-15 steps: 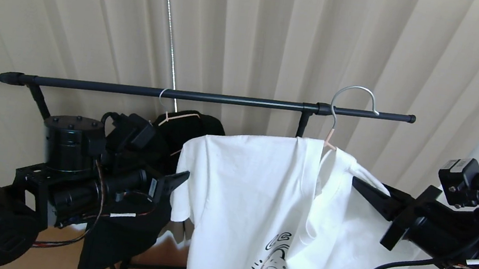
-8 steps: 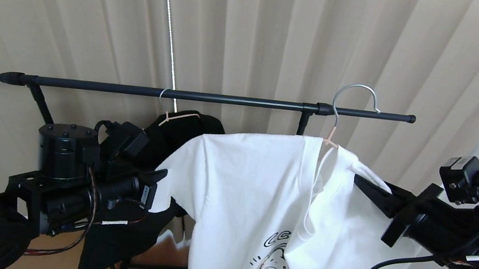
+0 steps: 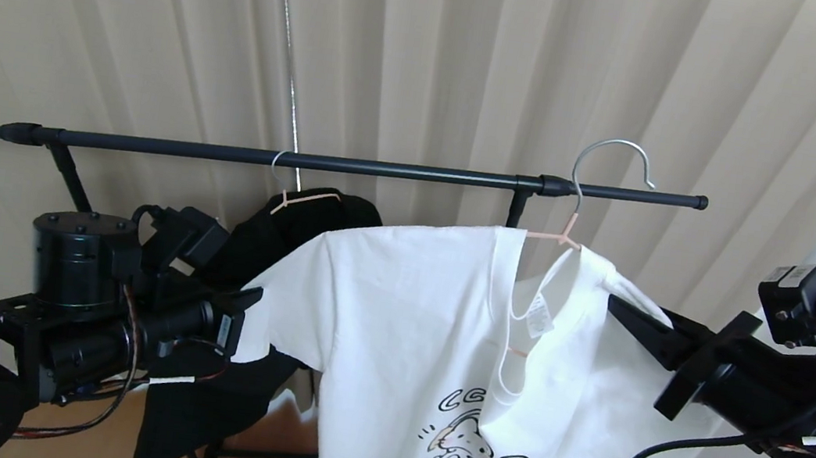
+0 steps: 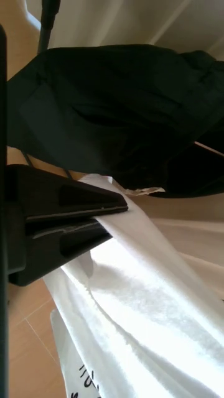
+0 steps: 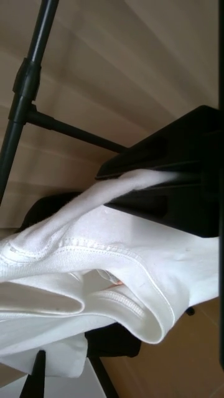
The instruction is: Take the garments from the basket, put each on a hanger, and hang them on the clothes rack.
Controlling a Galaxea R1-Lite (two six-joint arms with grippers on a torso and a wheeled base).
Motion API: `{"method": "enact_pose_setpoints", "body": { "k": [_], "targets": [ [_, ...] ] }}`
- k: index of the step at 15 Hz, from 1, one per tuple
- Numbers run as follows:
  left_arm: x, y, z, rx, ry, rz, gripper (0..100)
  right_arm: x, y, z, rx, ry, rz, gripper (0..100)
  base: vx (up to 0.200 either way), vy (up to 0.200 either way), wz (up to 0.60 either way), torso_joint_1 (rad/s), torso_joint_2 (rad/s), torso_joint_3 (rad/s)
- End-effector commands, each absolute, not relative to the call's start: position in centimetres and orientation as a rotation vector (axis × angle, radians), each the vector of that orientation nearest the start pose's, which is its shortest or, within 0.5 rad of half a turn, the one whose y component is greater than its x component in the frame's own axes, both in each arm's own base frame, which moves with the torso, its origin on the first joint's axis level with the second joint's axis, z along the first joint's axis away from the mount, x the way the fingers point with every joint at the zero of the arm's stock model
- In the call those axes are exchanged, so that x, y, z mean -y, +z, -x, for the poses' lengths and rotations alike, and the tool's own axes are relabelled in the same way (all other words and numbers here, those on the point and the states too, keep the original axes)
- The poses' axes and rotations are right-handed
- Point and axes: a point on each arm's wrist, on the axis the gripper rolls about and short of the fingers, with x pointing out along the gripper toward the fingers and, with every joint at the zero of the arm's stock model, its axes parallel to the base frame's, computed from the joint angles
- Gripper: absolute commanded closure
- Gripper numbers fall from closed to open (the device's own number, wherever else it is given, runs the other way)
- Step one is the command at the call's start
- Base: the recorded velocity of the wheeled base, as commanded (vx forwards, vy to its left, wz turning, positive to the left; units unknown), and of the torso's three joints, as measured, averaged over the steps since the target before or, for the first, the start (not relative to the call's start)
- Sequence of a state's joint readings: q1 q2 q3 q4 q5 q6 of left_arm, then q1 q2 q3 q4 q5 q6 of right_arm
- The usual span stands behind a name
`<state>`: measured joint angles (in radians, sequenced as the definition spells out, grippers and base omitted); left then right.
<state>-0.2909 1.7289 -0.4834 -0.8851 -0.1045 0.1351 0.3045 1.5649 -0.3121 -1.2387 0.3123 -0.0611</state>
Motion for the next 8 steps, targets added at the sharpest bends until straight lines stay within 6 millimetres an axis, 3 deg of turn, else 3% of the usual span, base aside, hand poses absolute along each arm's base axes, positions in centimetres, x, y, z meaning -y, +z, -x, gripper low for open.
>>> {"method": "enact_pose_setpoints", "body": {
  "k": [1,8],
  "targets": [
    [7.93,11.98,-25.77,-0.330,-0.414,-0.165,100,-7.41,15.79,-21.31,0.011,0.617,0.055,100,0.000,0.000,0.00,0.000,0.00,0.000],
    [8.00,12.10,-25.42,-0.326,-0.423,-0.165,100,-7.40,16.00,-21.16,0.006,0.620,0.010,100,0.000,0.000,0.00,0.000,0.00,0.000]
  ]
}}
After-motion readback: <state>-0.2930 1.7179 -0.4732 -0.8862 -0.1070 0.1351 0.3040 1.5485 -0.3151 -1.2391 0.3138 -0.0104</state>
